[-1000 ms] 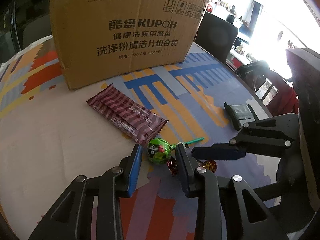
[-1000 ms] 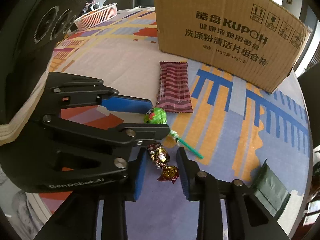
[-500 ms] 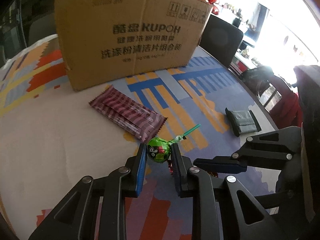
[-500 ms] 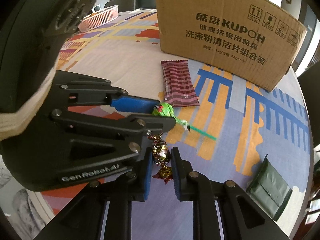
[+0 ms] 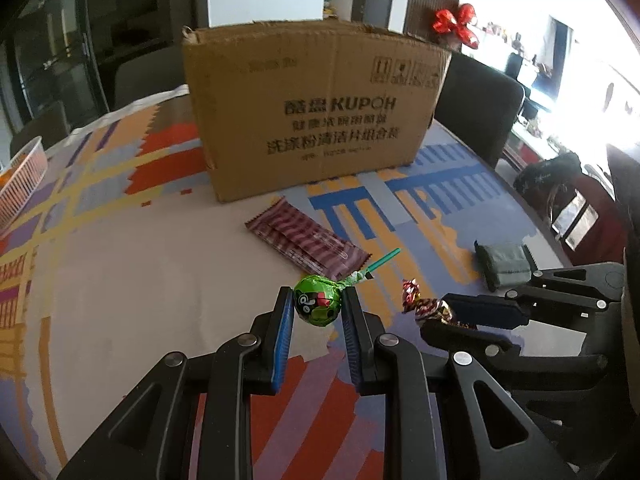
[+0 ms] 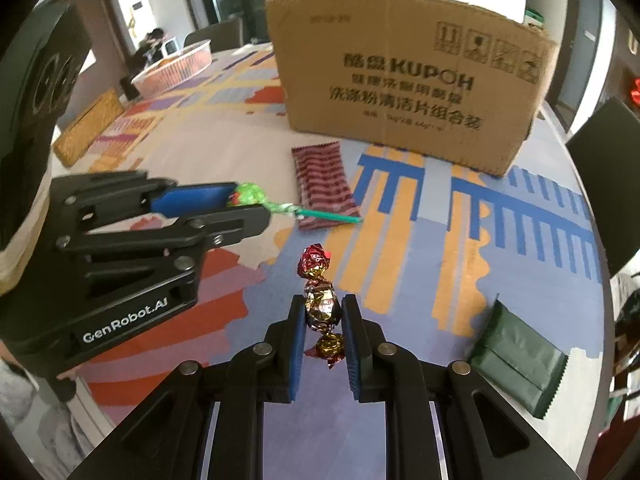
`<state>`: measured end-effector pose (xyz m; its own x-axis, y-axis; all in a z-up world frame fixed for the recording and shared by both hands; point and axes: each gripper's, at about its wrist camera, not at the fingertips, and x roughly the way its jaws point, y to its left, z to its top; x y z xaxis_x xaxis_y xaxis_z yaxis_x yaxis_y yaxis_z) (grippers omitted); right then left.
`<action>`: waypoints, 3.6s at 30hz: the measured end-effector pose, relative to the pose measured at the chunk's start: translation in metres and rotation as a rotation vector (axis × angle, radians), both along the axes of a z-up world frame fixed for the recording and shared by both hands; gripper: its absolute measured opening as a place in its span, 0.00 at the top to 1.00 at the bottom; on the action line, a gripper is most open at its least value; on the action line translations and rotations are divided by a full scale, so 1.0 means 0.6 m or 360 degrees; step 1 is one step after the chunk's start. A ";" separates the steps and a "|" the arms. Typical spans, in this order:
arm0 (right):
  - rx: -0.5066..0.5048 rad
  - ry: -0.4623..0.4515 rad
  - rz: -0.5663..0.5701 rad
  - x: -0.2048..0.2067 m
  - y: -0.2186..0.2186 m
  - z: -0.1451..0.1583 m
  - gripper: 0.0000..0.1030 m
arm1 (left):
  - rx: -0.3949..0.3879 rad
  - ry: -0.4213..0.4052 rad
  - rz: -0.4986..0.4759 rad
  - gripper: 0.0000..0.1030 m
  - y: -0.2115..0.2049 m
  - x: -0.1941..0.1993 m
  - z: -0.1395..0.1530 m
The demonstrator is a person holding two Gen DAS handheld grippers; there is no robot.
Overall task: Organize snacks
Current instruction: 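Carry the lollipop and gold candies into the box and open both tools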
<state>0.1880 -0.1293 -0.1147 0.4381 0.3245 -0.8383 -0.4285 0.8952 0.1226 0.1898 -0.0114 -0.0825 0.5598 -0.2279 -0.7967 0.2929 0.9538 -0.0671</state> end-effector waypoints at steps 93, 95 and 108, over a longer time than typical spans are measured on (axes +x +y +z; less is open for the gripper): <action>0.0131 -0.0551 -0.0503 0.217 -0.070 0.250 0.40 | -0.0075 -0.0256 0.0336 0.52 0.009 0.211 0.212; 0.0116 -0.0576 -0.0488 0.200 -0.069 0.252 0.36 | -0.0094 -0.0275 0.0329 0.52 0.010 0.189 0.215; 0.0077 -0.0659 -0.0426 0.099 -0.087 0.243 0.27 | -0.0006 -0.0363 0.0297 0.43 -0.012 0.070 0.205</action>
<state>0.2473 -0.1813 0.0310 0.8046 0.1892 -0.5629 -0.2056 0.9780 0.0348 0.2316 -0.0188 0.0406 0.7570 -0.1071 -0.6446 0.1204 0.9925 -0.0235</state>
